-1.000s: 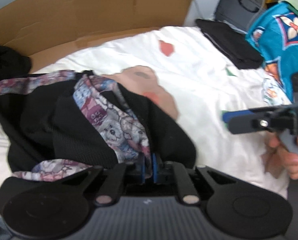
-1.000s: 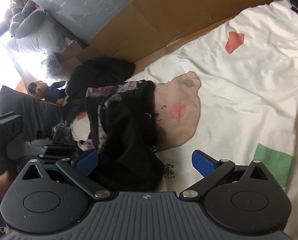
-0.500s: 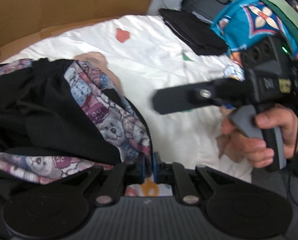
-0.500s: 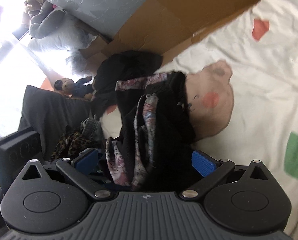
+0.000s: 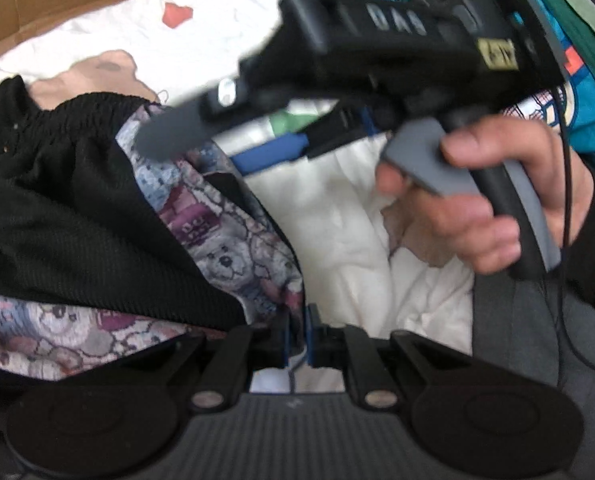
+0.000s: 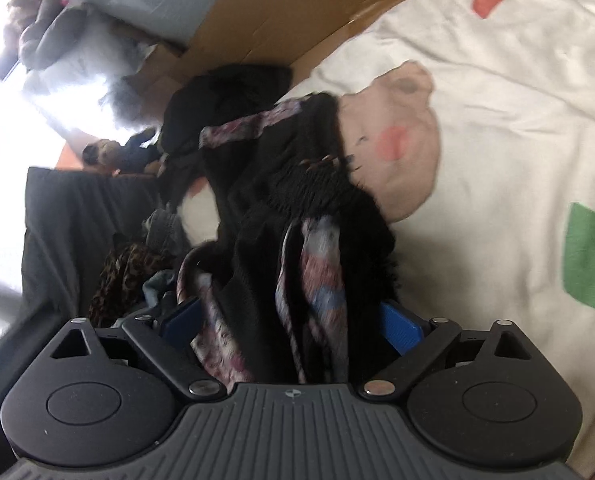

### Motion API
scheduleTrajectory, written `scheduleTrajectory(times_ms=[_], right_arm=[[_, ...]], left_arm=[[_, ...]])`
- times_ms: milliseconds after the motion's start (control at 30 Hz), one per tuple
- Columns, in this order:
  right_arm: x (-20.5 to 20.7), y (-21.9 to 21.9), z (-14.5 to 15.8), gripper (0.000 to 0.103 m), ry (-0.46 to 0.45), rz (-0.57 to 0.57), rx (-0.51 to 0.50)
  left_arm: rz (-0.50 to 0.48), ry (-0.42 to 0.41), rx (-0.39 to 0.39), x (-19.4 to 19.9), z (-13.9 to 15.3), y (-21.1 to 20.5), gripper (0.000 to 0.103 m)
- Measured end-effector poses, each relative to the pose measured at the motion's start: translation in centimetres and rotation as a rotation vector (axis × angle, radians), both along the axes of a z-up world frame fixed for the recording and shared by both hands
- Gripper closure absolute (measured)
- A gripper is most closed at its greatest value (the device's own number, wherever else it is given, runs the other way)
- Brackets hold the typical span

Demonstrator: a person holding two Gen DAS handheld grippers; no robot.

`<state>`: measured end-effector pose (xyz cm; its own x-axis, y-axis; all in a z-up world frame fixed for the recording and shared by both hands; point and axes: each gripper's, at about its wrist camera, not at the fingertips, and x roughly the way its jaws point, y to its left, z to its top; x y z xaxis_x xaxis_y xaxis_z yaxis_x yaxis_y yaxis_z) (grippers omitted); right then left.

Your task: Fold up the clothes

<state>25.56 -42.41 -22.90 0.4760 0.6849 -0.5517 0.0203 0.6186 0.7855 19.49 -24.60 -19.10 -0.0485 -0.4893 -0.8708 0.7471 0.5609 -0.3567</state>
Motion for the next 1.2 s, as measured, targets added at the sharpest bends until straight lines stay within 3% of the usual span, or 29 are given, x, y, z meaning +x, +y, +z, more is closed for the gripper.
scheduleTrajectory(times_ms=[233, 400, 567, 733, 867, 1200], right_arm=[[0.0, -2.8, -1.7, 0.009, 0.073, -0.123, 0.052], [0.0, -2.3, -2.3, 0.012, 0.104, -0.107, 0.066], [-0.1, -1.4, -3.7, 0.019, 0.184, -0.082, 0.09], [-0.3, -1.4, -3.6, 0.032, 0.184, -0.103, 0.074], [-0.9, -2.1, -3.6, 0.035, 0.194, -0.135, 0.093], [-2.3, -2.6, -3.2, 0.047, 0.208, -0.145, 0.051]], left_arm=[[-0.036, 0.048, -0.001, -1.3, -1.0, 0.0, 0.096], [-0.045, 0.061, 0.002, -1.8, -1.0, 0.1, 0.096], [-0.054, 0.073, 0.016, -2.1, -1.1, 0.3, 0.096], [-0.057, 0.097, 0.049, -2.2, -1.8, 0.6, 0.095], [-0.052, 0.105, 0.055, -1.6, -1.2, 1.2, 0.093], [0.083, -0.03, 0.053, 1.8, 3.1, 4.3, 0.07]])
